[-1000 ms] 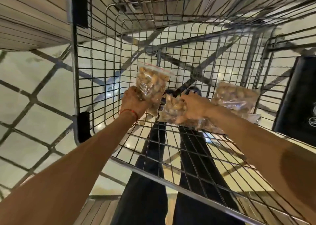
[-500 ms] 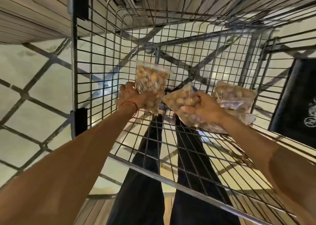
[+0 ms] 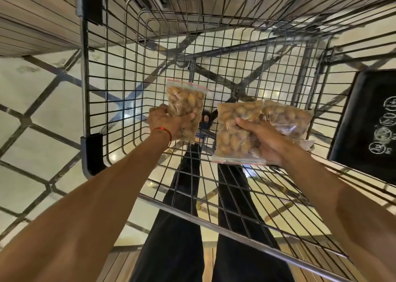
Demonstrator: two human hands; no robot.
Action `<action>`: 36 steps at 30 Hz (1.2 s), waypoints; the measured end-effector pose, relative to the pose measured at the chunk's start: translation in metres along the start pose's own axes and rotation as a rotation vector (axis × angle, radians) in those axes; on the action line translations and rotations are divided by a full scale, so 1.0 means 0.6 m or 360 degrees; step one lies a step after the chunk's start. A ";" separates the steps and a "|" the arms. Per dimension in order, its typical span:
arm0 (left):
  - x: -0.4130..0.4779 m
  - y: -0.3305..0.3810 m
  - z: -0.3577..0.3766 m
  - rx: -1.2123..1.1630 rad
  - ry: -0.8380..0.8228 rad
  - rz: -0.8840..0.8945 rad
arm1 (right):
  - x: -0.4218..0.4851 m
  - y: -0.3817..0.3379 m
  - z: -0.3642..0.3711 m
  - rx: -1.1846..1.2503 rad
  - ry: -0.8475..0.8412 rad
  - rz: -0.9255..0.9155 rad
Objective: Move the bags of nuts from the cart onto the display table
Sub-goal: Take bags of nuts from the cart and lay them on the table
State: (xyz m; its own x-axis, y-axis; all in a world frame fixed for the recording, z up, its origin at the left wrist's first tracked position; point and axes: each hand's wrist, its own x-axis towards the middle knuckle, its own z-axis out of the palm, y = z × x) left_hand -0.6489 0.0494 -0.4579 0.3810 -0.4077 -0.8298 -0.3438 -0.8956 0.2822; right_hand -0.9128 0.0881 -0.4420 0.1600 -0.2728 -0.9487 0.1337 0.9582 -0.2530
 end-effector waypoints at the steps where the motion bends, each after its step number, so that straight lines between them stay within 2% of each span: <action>1: -0.002 -0.002 0.001 -0.0007 -0.0014 0.0027 | -0.006 0.001 0.000 0.0111 -0.0040 0.0050; 4: -0.021 -0.010 -0.003 0.0100 0.0076 0.0182 | -0.022 0.000 0.003 0.0322 -0.0099 0.0102; 6: -0.035 -0.010 -0.010 0.0028 0.0093 0.0235 | -0.036 -0.004 0.008 0.0368 -0.0119 0.0072; 12: -0.091 0.011 -0.039 -0.0465 -0.0268 0.0175 | -0.096 -0.012 0.029 0.0435 -0.0071 -0.0163; 17: -0.149 0.030 -0.088 -0.0658 -0.0549 0.0227 | -0.186 -0.028 0.048 0.0367 0.0041 -0.0351; 26: -0.269 0.078 -0.203 -0.0711 -0.0871 0.0516 | -0.345 -0.038 0.092 0.0251 0.0048 -0.0386; 29: -0.322 0.080 -0.224 -0.0795 -0.0909 0.0604 | -0.384 -0.030 0.107 0.0220 0.0040 -0.0453; 32: -0.379 0.070 -0.232 -0.0888 -0.0835 0.0692 | -0.410 -0.019 0.105 0.0241 0.0008 -0.0508; 36: -0.443 0.041 -0.236 -0.1146 -0.0752 0.0642 | -0.439 -0.014 0.094 0.0235 -0.0039 -0.0588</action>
State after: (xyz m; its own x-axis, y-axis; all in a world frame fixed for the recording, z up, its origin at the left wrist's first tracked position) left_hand -0.6371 0.1103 -0.1624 -0.0916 -0.7374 -0.6693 0.2980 -0.6616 0.6881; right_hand -0.9009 0.1471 -0.1790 0.0981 -0.6003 -0.7938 0.3256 0.7731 -0.5444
